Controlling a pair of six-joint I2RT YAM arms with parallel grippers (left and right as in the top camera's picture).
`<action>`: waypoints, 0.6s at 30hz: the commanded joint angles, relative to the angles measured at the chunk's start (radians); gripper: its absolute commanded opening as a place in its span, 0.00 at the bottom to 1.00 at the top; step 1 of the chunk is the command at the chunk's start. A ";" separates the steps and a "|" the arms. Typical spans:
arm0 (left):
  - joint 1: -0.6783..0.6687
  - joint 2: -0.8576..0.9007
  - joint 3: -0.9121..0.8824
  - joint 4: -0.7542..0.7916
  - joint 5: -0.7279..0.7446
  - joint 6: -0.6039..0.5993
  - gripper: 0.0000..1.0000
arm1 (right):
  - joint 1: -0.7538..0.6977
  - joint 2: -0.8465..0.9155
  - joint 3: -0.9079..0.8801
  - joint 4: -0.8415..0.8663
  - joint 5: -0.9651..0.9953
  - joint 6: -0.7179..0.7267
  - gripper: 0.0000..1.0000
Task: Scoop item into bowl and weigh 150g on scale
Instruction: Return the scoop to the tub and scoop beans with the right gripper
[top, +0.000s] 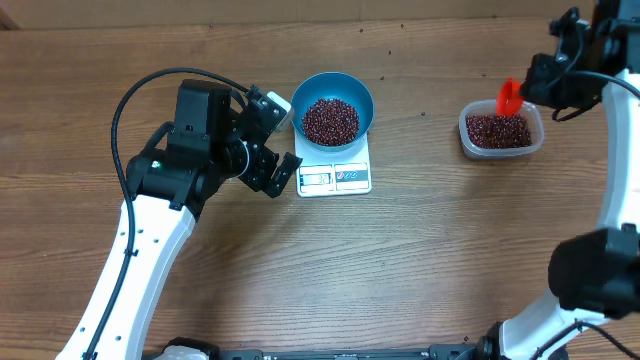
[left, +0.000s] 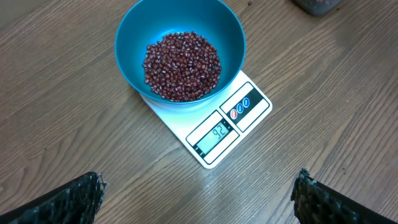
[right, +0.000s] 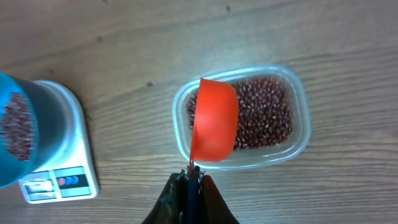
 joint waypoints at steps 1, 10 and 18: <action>0.005 0.005 -0.004 0.003 0.008 -0.006 1.00 | -0.001 0.023 -0.021 0.008 0.086 0.039 0.04; 0.005 0.005 -0.004 0.003 0.008 -0.006 1.00 | 0.027 0.069 -0.024 0.014 0.280 0.082 0.04; 0.005 0.005 -0.004 0.003 0.008 -0.006 0.99 | 0.053 0.140 -0.024 0.014 0.342 0.082 0.04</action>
